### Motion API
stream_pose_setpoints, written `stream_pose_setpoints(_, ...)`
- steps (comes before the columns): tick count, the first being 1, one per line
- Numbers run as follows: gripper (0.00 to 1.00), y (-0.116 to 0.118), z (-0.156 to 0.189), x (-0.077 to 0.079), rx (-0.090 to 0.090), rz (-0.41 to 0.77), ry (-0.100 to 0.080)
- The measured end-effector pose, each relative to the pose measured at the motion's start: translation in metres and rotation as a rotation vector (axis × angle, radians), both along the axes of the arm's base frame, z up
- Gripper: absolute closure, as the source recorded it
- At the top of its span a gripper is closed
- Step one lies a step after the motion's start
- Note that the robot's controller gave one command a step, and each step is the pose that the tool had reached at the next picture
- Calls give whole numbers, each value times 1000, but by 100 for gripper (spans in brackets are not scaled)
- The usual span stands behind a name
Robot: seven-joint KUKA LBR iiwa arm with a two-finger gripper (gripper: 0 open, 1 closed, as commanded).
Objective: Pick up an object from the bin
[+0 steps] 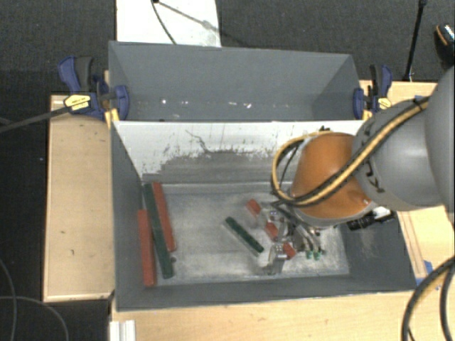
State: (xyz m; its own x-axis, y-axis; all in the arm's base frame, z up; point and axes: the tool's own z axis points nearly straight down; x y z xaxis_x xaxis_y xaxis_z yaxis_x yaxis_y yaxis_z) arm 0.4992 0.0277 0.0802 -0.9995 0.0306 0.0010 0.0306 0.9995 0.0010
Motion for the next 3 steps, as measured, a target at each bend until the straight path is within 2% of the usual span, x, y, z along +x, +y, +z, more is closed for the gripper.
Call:
stream_pose_setpoints(1,0,-78,-1,-14,-3,362,-3)
stream_pose_setpoints(2,0,-21,-9,-12,-1,229,-2)
stream_pose_setpoints(3,100,-23,-8,-13,0,223,-2)
